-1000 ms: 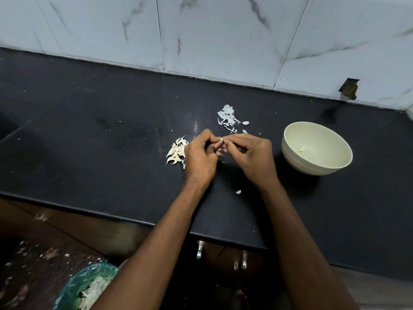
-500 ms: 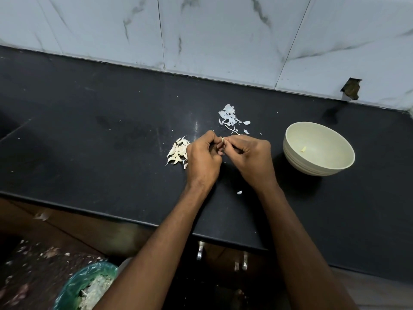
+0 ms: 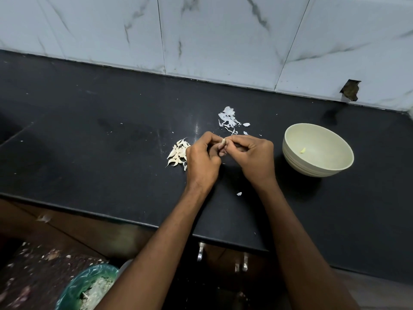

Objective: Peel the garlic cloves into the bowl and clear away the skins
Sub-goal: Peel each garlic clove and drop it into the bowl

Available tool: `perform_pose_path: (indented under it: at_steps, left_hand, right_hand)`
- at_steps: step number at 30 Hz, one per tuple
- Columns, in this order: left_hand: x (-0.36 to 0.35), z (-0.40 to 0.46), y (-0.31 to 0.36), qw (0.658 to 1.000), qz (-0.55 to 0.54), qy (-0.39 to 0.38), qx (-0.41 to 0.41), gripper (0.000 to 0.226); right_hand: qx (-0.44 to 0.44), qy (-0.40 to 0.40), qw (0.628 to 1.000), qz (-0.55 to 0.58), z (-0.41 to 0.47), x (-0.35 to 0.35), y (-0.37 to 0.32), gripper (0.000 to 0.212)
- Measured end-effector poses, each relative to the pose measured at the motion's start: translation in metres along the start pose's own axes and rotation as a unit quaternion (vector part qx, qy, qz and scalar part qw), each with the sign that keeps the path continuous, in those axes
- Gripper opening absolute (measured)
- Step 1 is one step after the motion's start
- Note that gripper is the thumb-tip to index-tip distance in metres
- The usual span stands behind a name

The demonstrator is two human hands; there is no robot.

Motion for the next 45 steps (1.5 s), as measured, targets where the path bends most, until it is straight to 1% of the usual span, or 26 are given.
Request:
perform_pose_path:
  at_steps: [2, 5, 8, 10, 12, 14, 16, 17, 20, 23, 26, 28, 36, 45]
  left_hand:
    - [-0.002, 0.002, -0.001, 0.999, -0.039, -0.021, 0.018, 0.017]
    - [-0.002, 0.005, -0.002, 0.995, -0.088, -0.025, 0.048, 0.014]
    - [-0.001, 0.007, -0.004, 0.988, -0.133, -0.033, 0.078, 0.018]
    - [0.000, 0.009, -0.005, 0.984, -0.149, -0.033, 0.091, 0.017]
    - [0.001, 0.009, -0.005, 0.982, -0.159, -0.030, 0.099, 0.014]
    - [0.001, 0.009, -0.006, 0.981, -0.161, -0.031, 0.104, 0.011]
    - [0.000, 0.008, -0.005, 0.982, -0.153, -0.035, 0.101, 0.016]
    - [-0.001, 0.008, -0.005, 0.984, -0.145, -0.036, 0.098, 0.019]
    - [-0.003, 0.006, -0.005, 0.985, -0.138, -0.051, 0.094, 0.022]
    - [-0.004, 0.006, -0.007, 0.982, -0.156, -0.055, 0.097, 0.017]
    - [-0.002, 0.007, -0.007, 0.980, -0.165, -0.058, 0.096, 0.009]
    - [-0.001, 0.007, -0.005, 0.976, -0.180, -0.066, 0.100, 0.010]
    - [-0.001, 0.008, -0.007, 0.962, -0.227, -0.100, 0.114, 0.016]
    - [-0.001, 0.005, -0.005, 0.955, -0.245, -0.122, 0.112, 0.016]
  right_hand:
    - [-0.044, 0.008, 0.997, 0.056, 0.001, 0.002, 0.003, 0.016]
    - [-0.106, 0.031, 0.983, 0.148, 0.000, 0.002, 0.003, 0.021]
    - [-0.163, 0.075, 0.954, 0.241, 0.000, -0.002, 0.006, 0.011]
    - [-0.189, 0.088, 0.941, 0.267, 0.000, -0.005, 0.010, 0.011]
    - [-0.201, 0.081, 0.936, 0.277, -0.001, -0.005, 0.014, 0.014]
    - [-0.183, 0.051, 0.942, 0.275, -0.001, -0.006, 0.016, 0.017]
    - [-0.151, 0.013, 0.956, 0.252, -0.001, -0.006, 0.015, 0.020]
    - [-0.139, 0.007, 0.960, 0.242, -0.002, -0.006, 0.015, 0.019]
    - [-0.123, 0.029, 0.969, 0.212, -0.001, -0.003, 0.018, 0.017]
    - [-0.103, 0.041, 0.981, 0.159, 0.000, 0.000, 0.021, 0.013]
    - [-0.127, 0.058, 0.975, 0.173, -0.001, 0.000, 0.021, 0.010]
    - [-0.134, 0.058, 0.971, 0.189, -0.002, 0.001, 0.021, 0.010]
    - [-0.094, 0.046, 0.979, 0.173, -0.001, 0.001, 0.020, 0.016]
    - [-0.093, 0.053, 0.983, 0.148, -0.002, 0.005, 0.024, 0.017]
Point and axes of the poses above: each hand's wrist, its own z-axis towards the middle knuckle, its own x-axis out of the back of the hand, y = z × x, the point moved 3 cm from there along z, towards the middle knuckle, and after that the axes turned 14 degrees about x, right-handed, at the moved point
